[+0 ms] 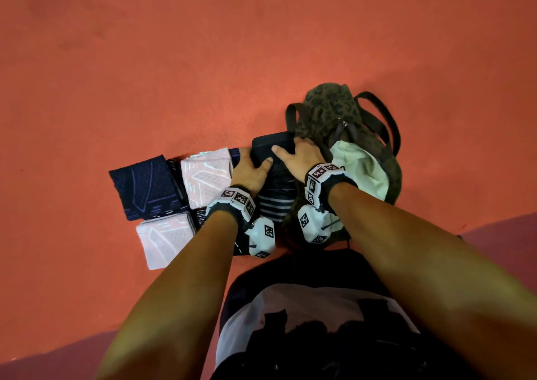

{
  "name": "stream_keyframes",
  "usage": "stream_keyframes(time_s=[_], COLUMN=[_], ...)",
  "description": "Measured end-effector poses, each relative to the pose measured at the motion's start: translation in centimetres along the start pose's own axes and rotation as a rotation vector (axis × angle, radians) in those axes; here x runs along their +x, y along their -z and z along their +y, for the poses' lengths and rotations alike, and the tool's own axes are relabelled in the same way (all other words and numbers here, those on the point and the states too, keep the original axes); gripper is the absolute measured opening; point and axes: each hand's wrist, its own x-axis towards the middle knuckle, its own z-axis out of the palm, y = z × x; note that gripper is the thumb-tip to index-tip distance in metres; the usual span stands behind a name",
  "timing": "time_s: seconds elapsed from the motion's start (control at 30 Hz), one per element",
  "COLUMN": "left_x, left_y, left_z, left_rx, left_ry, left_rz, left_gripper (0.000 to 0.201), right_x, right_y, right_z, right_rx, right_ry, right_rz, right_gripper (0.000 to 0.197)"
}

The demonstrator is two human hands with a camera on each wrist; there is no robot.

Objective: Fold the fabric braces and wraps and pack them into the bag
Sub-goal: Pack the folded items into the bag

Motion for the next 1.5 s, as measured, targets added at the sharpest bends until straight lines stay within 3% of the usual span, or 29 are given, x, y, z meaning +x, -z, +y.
stream_keyframes(time_s=[0.27, 0.5, 0.9, 1.3, 1.4, 1.5], left_x=[-0.1, 0.3, 0.7, -0.4, -0.9, -1.4], left_y=[-1.4, -1.1, -0.2, 0.1, 0.4, 0.9], left_z=[0.1, -0.5, -0.8, 0.3, 0.9, 1.2], left_rx=[-0.035, -0.175, -0.319, -0.338, -0.415, -0.488], left_ry=[0.014, 0.072, 0.115, 0.131, 0.143, 0.136], left_rz=[0.037, 0.044, 0.025, 0.054, 0.015, -0.016], left_gripper=[0.067, 0.086, 0.05, 0.055, 0.048, 0.034], right_x=[1.0, 1.1, 1.4, 0.4, -0.2, -0.8], right_y=[-0.3, -0.2, -0.1, 0.3, 0.6, 0.9], right_z=[0.5, 1.2, 1.5, 0.7, 0.6, 0.4], right_rx=[-0.013, 0.068, 0.137, 0.182, 0.304, 0.401], right_ry=[-0.031, -0.095, -0.148, -0.059, -0.065, -0.06], right_rz=[-0.021, -0.105, -0.088, -0.102, -0.111, -0.107], right_gripper=[0.071, 0.084, 0.092, 0.062, 0.065, 0.054])
